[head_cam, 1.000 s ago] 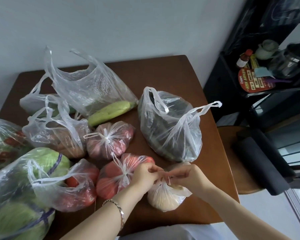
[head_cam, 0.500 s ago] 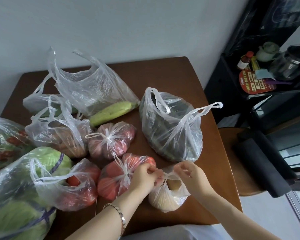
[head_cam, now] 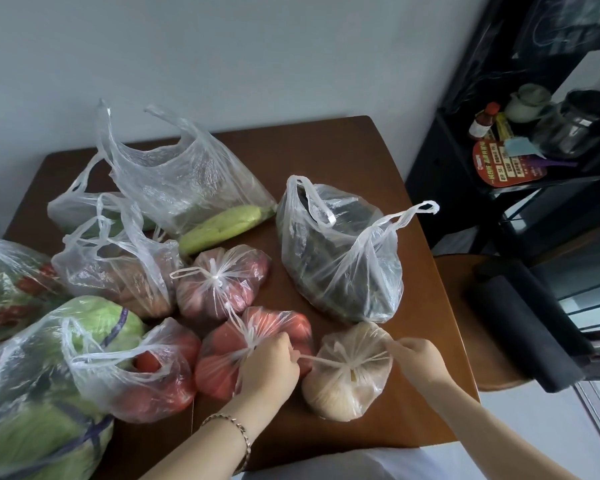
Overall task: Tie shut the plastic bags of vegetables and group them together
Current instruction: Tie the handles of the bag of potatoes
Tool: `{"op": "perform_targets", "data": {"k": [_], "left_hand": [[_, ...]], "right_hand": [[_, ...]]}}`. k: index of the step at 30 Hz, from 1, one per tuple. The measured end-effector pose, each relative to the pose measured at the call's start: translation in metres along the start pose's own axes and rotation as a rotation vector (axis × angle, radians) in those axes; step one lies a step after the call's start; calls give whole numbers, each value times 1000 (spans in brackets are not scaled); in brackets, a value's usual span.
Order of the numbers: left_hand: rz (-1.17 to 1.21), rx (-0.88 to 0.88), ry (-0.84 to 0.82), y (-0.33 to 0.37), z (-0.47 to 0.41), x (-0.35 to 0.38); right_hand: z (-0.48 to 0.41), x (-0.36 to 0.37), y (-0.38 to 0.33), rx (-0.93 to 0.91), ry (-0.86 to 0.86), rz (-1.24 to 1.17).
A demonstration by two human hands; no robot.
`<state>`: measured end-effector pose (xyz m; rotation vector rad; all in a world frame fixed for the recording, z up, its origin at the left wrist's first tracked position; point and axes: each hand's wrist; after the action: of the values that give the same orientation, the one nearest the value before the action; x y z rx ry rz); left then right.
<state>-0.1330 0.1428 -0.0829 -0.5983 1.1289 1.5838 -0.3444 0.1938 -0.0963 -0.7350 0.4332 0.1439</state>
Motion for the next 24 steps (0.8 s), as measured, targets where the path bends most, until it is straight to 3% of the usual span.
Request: {"op": "perform_targets", "data": {"k": [2, 5, 6, 7, 9, 11, 13, 15, 20, 24], "left_hand": [[359, -24, -19, 5, -2, -2], [1387, -211, -204, 25, -2, -10], [1617, -265, -248, 34, -3, -8], [1687, -287, -252, 41, -4, -6], [1470, -206, -231, 49, -10, -2], [1001, 51, -200, 46, -15, 0], [555, 288, -273, 37, -17, 2], [296, 382, -349, 28, -17, 4], [278, 382, -341, 31, -19, 3], [577, 171, -394, 39, -19, 4]], "right_hand": [[4, -3, -11, -87, -41, -134], [13, 0, -28, -165, -313, -529], [13, 3, -30, -175, -373, -649], [12, 6, -32, -171, -390, -721], [10, 12, -36, -194, -310, -682], [7, 14, -32, -317, -194, -405], [6, 17, -25, -461, -164, -98], [7, 16, -21, -512, -176, 12], [3, 11, -22, -483, -128, 11], [-3, -2, -33, -426, -61, -70]]}}
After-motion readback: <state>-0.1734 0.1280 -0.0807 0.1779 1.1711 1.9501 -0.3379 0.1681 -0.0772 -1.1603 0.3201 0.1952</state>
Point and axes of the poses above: each hand's wrist, its own z-axis away from the middle knuckle, its own x-axis out of the palm, y = z × x, and after that the axes turned 3 degrees about -y, right-handed
